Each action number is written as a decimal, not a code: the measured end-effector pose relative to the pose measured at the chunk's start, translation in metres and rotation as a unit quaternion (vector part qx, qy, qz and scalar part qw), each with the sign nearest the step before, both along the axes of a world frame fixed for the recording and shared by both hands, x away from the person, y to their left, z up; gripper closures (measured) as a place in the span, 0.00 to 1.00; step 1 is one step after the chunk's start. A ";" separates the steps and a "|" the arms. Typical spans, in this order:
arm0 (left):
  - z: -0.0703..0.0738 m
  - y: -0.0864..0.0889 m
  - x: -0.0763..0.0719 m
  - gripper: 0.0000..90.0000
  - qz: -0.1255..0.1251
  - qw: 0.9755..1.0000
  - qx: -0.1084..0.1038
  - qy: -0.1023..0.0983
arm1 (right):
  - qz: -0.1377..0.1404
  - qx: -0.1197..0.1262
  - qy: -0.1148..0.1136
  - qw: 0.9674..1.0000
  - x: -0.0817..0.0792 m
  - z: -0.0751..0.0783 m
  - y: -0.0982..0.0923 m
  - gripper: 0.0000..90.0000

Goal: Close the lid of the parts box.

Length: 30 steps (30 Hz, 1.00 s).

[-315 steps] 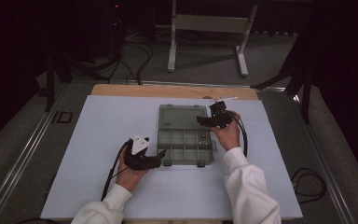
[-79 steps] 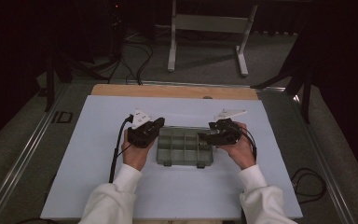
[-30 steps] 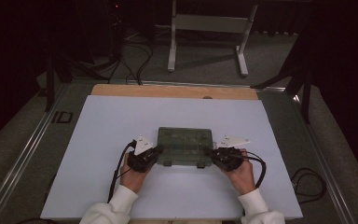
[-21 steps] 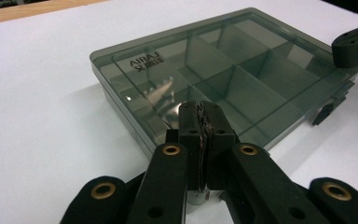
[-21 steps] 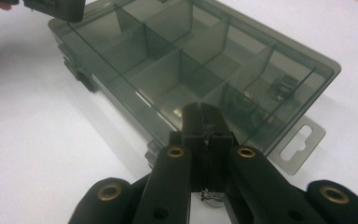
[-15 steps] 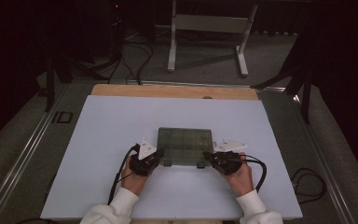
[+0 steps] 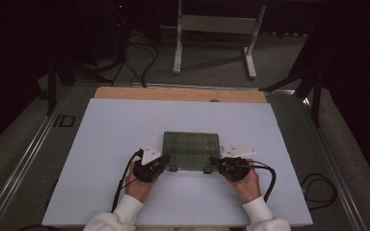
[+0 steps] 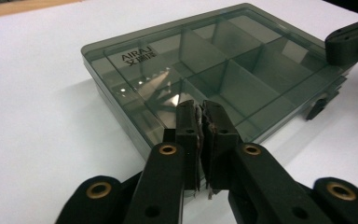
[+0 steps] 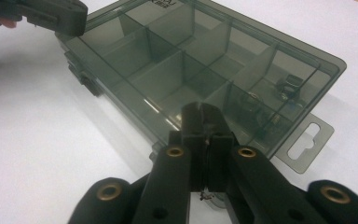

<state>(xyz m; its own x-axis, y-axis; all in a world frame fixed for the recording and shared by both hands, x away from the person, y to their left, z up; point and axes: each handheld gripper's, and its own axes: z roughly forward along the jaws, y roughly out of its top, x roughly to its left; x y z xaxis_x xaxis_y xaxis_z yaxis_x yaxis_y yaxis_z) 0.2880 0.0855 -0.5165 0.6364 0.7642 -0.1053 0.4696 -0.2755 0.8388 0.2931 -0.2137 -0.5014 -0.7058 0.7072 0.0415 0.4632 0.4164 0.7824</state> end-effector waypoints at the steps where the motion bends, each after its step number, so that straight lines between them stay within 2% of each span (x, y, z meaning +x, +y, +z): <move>1: 0.000 0.001 0.000 0.93 -0.003 1.000 -0.001 0.002 | 0.004 -0.003 0.001 1.000 0.000 0.001 0.000 0.95; 3: 0.002 0.002 0.000 0.91 -0.008 1.000 -0.003 0.006 | 0.005 -0.005 0.000 1.000 -0.001 0.001 0.000 0.93; 5: 0.003 0.001 -0.002 0.84 -0.016 1.000 0.007 0.005 | 0.007 -0.008 0.004 1.000 -0.002 0.002 -0.001 0.85; 10: 0.006 -0.002 -0.006 0.78 -0.026 1.000 0.018 0.004 | 0.010 -0.008 0.005 1.000 -0.005 0.004 -0.003 0.80; 11: 0.007 -0.002 -0.007 0.75 -0.025 0.999 0.022 0.004 | 0.012 -0.009 0.006 1.000 -0.006 0.005 -0.003 0.78; 12: 0.008 -0.002 -0.008 0.68 -0.022 0.999 0.028 0.004 | 0.015 -0.010 0.006 1.000 -0.008 0.006 -0.003 0.74; 20: 0.009 0.002 -0.013 0.55 -0.014 0.999 0.049 -0.001 | 0.021 -0.015 -0.001 1.000 -0.011 0.012 -0.004 0.65; 25: 0.014 0.010 -0.013 0.46 -0.009 0.999 0.048 -0.007 | 0.017 -0.031 -0.009 0.999 -0.015 0.017 -0.008 0.57; 27: 0.017 0.014 -0.014 0.37 -0.006 0.999 0.048 -0.013 | 0.009 -0.024 -0.015 1.000 -0.017 0.024 -0.014 0.52; 28: 0.019 0.016 -0.014 0.37 -0.004 0.998 0.052 -0.017 | 0.009 -0.024 -0.015 1.000 -0.017 0.024 -0.014 0.52; 30: 0.022 0.021 -0.014 0.29 -0.004 0.998 0.056 -0.022 | 0.004 -0.020 -0.014 1.000 -0.018 0.027 -0.019 0.46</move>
